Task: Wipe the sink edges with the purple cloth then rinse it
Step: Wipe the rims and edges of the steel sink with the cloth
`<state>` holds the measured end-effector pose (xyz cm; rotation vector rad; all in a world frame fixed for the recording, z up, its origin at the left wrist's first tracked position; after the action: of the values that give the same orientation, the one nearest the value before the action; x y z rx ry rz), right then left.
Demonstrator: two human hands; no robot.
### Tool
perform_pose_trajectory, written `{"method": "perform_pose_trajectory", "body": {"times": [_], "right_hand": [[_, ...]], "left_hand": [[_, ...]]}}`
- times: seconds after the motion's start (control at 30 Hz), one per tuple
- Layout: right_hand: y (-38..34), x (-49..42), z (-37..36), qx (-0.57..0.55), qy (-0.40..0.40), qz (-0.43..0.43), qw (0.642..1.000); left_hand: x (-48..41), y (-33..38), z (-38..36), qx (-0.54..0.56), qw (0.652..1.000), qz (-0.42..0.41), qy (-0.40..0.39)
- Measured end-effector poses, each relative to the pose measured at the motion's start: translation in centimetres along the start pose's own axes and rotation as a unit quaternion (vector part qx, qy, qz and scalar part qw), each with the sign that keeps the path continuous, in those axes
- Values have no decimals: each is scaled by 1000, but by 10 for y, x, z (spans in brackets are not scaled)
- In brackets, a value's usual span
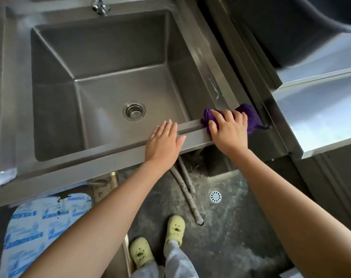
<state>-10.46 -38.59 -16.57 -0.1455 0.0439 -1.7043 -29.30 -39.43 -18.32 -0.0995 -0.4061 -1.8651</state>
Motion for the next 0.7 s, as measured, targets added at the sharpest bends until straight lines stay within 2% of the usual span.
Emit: {"method": "perform_pose_trajectory", "body": {"times": [0.1, 0.23, 0.33, 0.5, 0.7], "right_hand": [[-22, 11, -1, -10, 5, -4, 1000], [-59, 25, -5, -38, 15, 72, 997], [-41, 18, -1, -15, 17, 119, 993], [12, -2, 2, -8, 26, 73, 997], [10, -17, -3, -47, -23, 16, 999]], "left_hand": [[-5, 3, -2, -7, 1000, 3, 14], [-3, 4, -3, -15, 1000, 4, 22], [-4, 2, -2, -12, 1000, 4, 28], [-3, 1, -3, -2, 1000, 1, 21], [-3, 1, -3, -2, 1000, 4, 28]]}}
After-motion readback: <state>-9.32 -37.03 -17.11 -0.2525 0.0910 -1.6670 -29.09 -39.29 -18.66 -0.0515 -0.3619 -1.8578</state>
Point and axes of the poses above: each hand's wrist, its own x-axis away from the middle knuckle, its own z-axis out of the back of the hand, y = z × x, the point moved 4 cm from there along -x, towards the middle knuckle, and after that the axes turned 5 degrees about -y, right-handed, at the moved point
